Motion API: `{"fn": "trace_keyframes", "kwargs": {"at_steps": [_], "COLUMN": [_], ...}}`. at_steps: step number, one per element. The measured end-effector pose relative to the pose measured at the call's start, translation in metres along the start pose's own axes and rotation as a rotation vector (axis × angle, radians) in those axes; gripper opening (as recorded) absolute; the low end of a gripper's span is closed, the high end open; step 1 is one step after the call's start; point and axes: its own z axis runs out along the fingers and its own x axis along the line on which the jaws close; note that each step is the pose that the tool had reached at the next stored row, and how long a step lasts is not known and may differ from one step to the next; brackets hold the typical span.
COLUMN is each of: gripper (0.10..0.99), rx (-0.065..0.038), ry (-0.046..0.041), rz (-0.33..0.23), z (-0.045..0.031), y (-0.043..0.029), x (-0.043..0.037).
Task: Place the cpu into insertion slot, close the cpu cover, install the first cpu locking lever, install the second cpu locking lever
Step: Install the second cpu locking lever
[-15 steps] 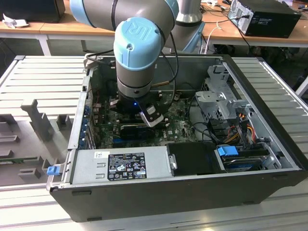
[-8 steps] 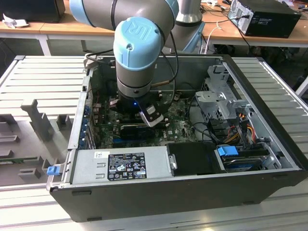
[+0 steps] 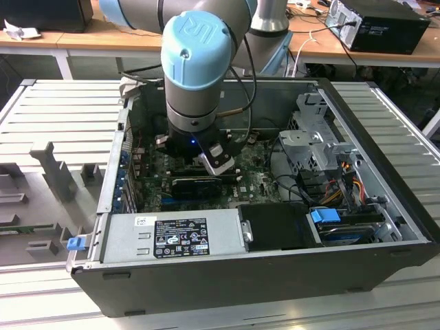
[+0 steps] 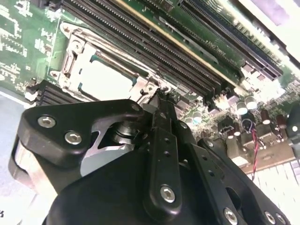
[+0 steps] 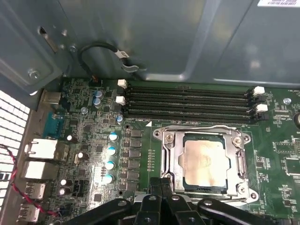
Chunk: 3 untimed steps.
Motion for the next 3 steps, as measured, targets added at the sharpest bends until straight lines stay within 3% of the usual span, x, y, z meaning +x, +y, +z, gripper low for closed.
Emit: {"fn": "trace_keyframes", "kwargs": {"at_steps": [3], "gripper": [0.106], "rx": [0.0], "ry": [-0.0002], "rz": [0.0], "z": [-0.0032], "y": [0.0012], "x": [0.0]}}
